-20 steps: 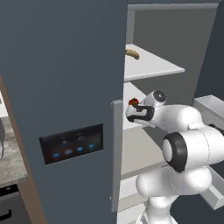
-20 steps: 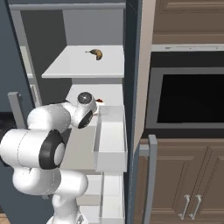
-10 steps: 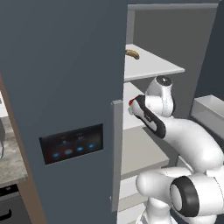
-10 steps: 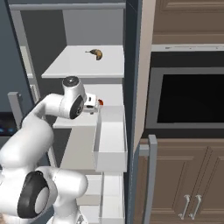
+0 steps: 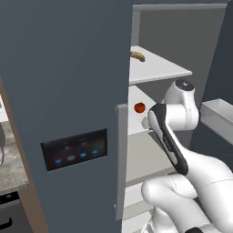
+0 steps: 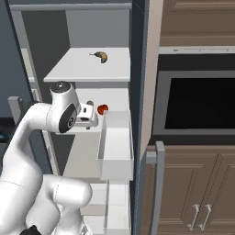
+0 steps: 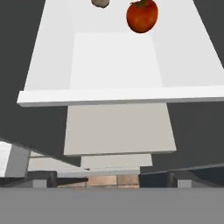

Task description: Place the tomato in the correct fridge rack based on whether it is a fruit or vegetable. Finally, close the fridge door.

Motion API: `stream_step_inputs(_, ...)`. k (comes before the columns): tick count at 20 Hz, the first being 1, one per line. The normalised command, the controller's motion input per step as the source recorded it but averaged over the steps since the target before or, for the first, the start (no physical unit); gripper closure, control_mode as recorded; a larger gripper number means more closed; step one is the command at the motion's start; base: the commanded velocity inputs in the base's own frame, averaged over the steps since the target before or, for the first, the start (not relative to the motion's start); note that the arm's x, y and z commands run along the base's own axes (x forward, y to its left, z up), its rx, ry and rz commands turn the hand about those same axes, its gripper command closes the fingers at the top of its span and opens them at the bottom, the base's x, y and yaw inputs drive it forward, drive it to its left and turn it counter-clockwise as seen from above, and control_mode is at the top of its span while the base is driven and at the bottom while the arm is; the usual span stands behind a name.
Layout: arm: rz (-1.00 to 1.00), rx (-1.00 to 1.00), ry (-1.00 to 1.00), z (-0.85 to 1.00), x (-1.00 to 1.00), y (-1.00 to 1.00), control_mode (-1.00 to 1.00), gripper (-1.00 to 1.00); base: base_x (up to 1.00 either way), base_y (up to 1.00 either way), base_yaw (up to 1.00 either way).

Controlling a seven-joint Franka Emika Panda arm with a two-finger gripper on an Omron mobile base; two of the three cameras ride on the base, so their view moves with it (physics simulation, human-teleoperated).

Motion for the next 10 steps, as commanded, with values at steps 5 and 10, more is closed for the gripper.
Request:
stream_step_inputs(5, 0.0, 0.0, 0.0, 0.06, -0.88, 0.0, -1.0, -1.0, 0.0, 0.0, 0.0)
stream_step_inputs(10, -0.02, 0.0, -0.09, 0.22, -0.5, 0.0, -1.0, -1.0, 0.0, 0.0, 0.0)
